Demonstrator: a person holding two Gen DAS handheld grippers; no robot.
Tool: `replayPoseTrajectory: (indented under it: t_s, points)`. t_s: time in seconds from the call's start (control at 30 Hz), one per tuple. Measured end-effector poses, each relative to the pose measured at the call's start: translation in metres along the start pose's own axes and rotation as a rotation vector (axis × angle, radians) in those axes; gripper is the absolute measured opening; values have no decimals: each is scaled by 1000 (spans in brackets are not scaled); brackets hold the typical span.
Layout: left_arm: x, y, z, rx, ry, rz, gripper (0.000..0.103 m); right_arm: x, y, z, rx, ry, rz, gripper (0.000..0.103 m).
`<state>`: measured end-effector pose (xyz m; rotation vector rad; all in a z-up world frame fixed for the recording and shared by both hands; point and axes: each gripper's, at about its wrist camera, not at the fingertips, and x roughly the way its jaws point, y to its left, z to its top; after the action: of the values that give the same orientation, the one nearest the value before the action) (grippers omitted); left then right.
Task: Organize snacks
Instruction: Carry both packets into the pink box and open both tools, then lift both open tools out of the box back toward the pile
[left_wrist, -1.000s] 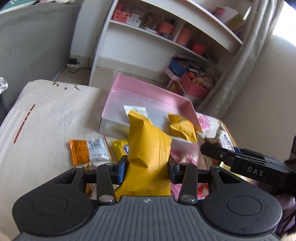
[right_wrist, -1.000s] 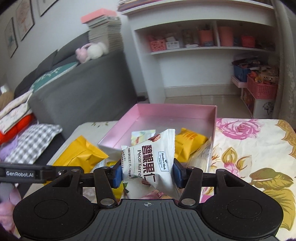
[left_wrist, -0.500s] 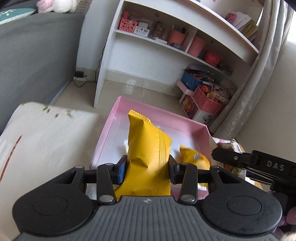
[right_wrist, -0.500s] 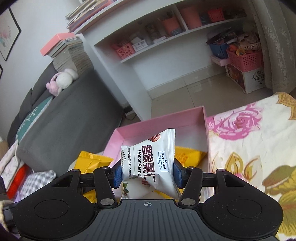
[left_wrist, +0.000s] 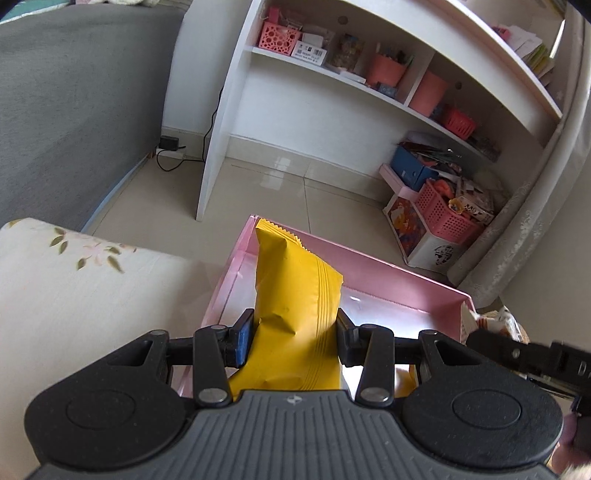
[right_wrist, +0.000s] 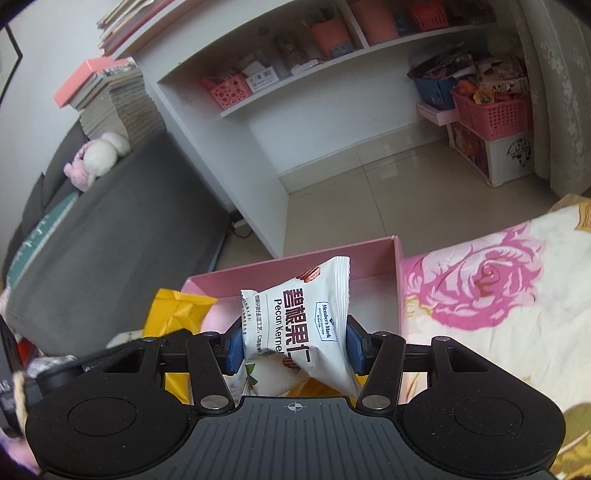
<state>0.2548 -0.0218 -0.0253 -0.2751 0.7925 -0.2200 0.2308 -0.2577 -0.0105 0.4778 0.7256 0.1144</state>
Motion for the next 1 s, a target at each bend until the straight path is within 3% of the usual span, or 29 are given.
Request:
replayPoseTrajectory:
  t_s: [0.47, 0.6, 0.7, 1.0]
  points:
    - [24, -2, 5, 39, -18, 10, 41, 16, 5, -1, -82, -32, -31, 55]
    - [24, 0, 5, 33, -1, -10, 53, 14, 7, 1, -72, -23, -44, 67]
    - [18, 0, 6, 40, -13, -6, 62, 9, 6, 3, -56, -32, -29, 71]
    - [-9, -3, 0, 91, -17, -10, 74, -24, 18, 5, -45, -62, -11, 84]
